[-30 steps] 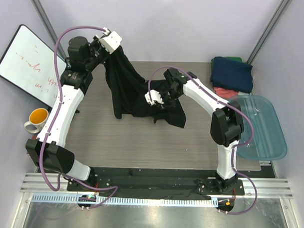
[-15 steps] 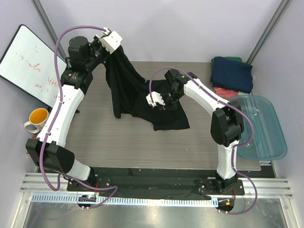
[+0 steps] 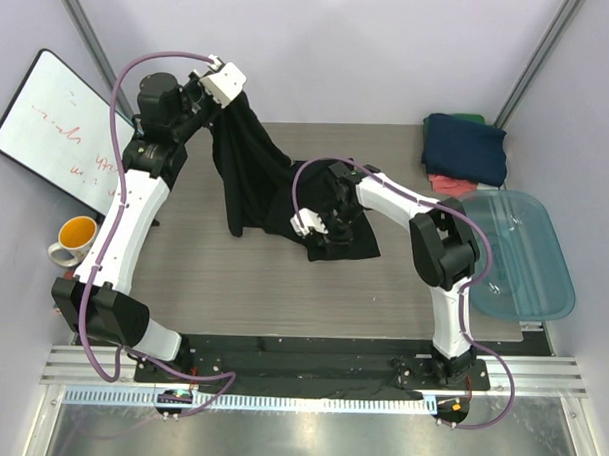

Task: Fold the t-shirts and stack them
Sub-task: Flatten out the tshirt

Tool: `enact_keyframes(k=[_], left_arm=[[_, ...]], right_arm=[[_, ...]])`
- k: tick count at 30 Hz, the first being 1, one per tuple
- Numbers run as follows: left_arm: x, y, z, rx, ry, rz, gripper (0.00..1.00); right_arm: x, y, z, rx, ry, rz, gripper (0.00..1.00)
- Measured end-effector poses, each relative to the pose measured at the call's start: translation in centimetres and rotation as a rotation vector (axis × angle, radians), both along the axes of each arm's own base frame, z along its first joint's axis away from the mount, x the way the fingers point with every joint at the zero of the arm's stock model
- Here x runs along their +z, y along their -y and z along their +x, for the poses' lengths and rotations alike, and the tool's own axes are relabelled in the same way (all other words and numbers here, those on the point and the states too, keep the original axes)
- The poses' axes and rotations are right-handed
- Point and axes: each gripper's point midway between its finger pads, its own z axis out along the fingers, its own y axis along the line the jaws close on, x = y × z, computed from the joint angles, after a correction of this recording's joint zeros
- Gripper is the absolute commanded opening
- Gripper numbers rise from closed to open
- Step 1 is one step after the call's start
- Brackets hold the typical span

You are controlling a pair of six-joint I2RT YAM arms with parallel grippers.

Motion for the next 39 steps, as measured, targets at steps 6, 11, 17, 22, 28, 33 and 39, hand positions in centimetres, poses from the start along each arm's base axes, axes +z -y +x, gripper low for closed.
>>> enact_keyframes(k=[6, 11, 17, 22, 28, 33, 39], left_arm=[[0.0, 0.0, 0.0, 0.0, 0.0, 0.0, 0.0], [0.0, 0.0, 0.0, 0.0, -0.001, -0.001, 0.0], [0.0, 0.1, 0.0, -0.001, -0.001, -0.001, 0.0], [0.0, 0.1, 0.0, -0.001, -0.001, -0.001, 0.0], [0.0, 0.1, 0.0, -0.001, -0.001, -0.001, 0.0], [0.0, 0.2, 0.0, -0.002, -0.002, -0.004, 0.0], [-0.3, 0.4, 0.2, -0.007, -0.009, -0.002, 0.0]], right_arm=[[-0.4, -0.4, 0.4, -0.022, 0.009, 0.012, 0.38], [-0.8, -0.8, 1.0, -0.044, 0.021, 0.021, 0.37], [-1.2, -0.9, 1.5, -0.055, 0.03, 0.02, 0.3], [-1.2, -1.0, 1.6, -0.061, 0.032, 0.017, 0.31], [-0.4, -1.2, 2.1, -0.057, 0.047, 0.021, 0.32], [0.4, -1.1, 2.4, -0.047, 0.057, 0.021, 0.31], [0.4, -0.7, 2.5, -0.044, 0.056, 0.01, 0.18]])
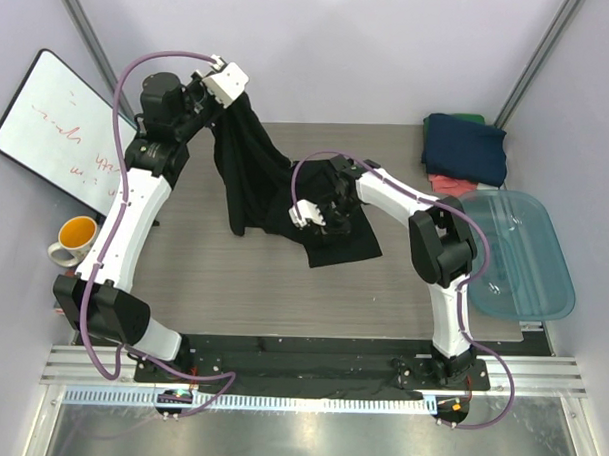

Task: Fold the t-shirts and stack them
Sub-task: Flatten out the tshirt

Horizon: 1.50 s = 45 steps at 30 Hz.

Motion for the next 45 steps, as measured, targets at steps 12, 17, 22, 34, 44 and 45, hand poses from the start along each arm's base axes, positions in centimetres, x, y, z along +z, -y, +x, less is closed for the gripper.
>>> enact_keyframes(k=[12, 17, 22, 34, 44, 45], left_arm=[[-0.3, 0.1, 0.2, 0.0, -0.006, 0.001, 0.0], [-0.3, 0.1, 0.2, -0.001, -0.006, 0.001, 0.0], [-0.3, 0.1, 0.2, -0.001, -0.006, 0.001, 0.0], [-0.3, 0.1, 0.2, -0.001, -0.007, -0.002, 0.0], [-0.3, 0.1, 0.2, 0.0, -0.007, -0.002, 0.0], [-0.3, 0.1, 0.2, 0.0, -0.007, -0.002, 0.0]], right_arm=[[-0.8, 0.5, 0.0, -0.002, -0.019, -0.025, 0.04], [-0.8, 0.5, -0.1, -0.006, -0.025, -0.026, 0.29], [-0.8, 0.6, -0.2, -0.007, -0.03, -0.029, 0.3], [-2.4, 0.4, -0.5, -0.011, -0.066, -0.045, 0.26], [-2.6, -0.1, 0.1, -0.028, -0.035, -0.052, 0.01], [-2.6, 0.0, 0.2, -0.03, -0.027, -0.058, 0.01]])
